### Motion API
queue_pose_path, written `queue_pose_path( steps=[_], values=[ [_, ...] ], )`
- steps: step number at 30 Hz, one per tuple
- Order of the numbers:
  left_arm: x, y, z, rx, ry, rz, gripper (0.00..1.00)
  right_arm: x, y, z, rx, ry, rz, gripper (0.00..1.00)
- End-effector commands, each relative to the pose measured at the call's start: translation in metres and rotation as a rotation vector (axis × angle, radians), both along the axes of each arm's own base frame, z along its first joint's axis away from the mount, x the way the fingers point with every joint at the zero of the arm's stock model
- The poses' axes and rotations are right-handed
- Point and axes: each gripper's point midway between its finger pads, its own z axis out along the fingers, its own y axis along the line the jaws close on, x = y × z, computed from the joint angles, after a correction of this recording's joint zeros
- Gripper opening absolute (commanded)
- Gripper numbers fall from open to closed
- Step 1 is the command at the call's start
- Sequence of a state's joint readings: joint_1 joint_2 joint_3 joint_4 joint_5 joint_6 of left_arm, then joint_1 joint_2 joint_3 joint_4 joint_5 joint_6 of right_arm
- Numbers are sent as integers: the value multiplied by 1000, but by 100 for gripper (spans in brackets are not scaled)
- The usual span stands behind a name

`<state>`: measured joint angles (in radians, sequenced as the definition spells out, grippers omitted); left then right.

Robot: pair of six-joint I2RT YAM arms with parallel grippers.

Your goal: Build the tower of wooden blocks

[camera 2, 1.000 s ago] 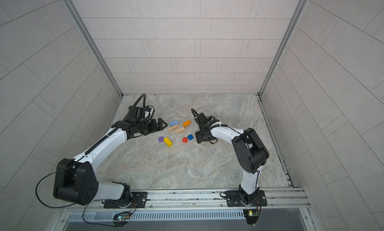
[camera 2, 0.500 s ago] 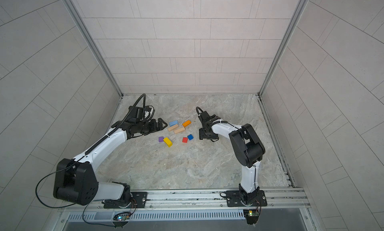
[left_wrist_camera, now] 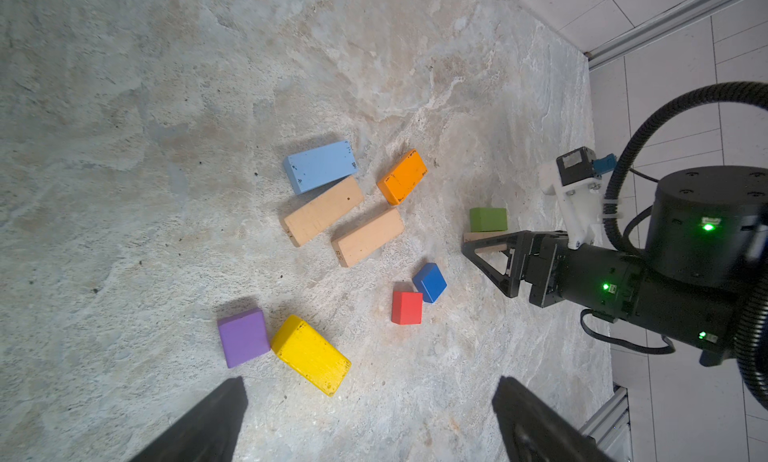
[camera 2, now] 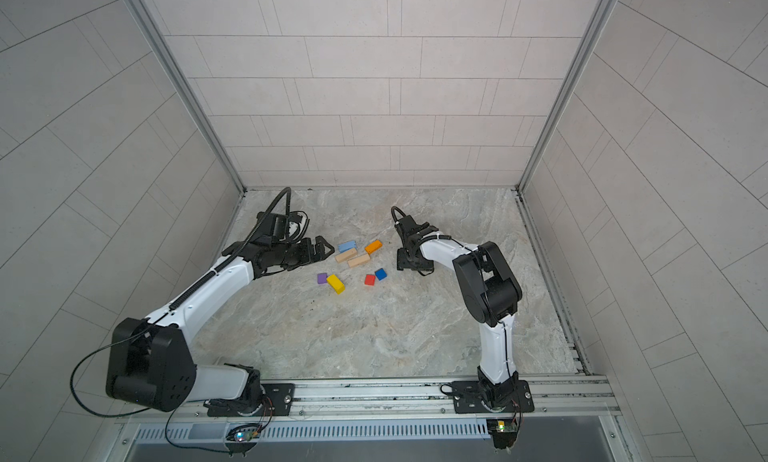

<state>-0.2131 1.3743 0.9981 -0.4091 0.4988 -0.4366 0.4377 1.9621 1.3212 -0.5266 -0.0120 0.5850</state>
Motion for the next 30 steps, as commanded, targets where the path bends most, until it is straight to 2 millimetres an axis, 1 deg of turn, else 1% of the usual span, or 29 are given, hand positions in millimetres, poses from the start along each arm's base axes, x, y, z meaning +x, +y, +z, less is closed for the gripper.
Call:
queue_pose_path(
  steps=[1, 7, 12, 18, 24, 30],
  values=[
    [-3, 0, 5, 8, -17, -9, 100, -17, -15, 2, -37, 32, -45, 51],
    [-4, 0, 5, 5, -15, -7, 100, -35, -21, 7, -27, 35, -52, 52],
    [-3, 0, 6, 5, -17, -7, 100, -42, -23, 3, -38, 45, -46, 53],
    [-3, 0, 6, 7, -17, -6, 100, -40, -20, 0, -38, 50, -44, 56],
    [-4, 1, 6, 11, -18, -5, 100, -38, -19, 2, -49, 44, -38, 61],
    [-4, 0, 4, 11, -13, -7, 100, -38, -21, 5, -62, 39, -36, 70]
  ],
)
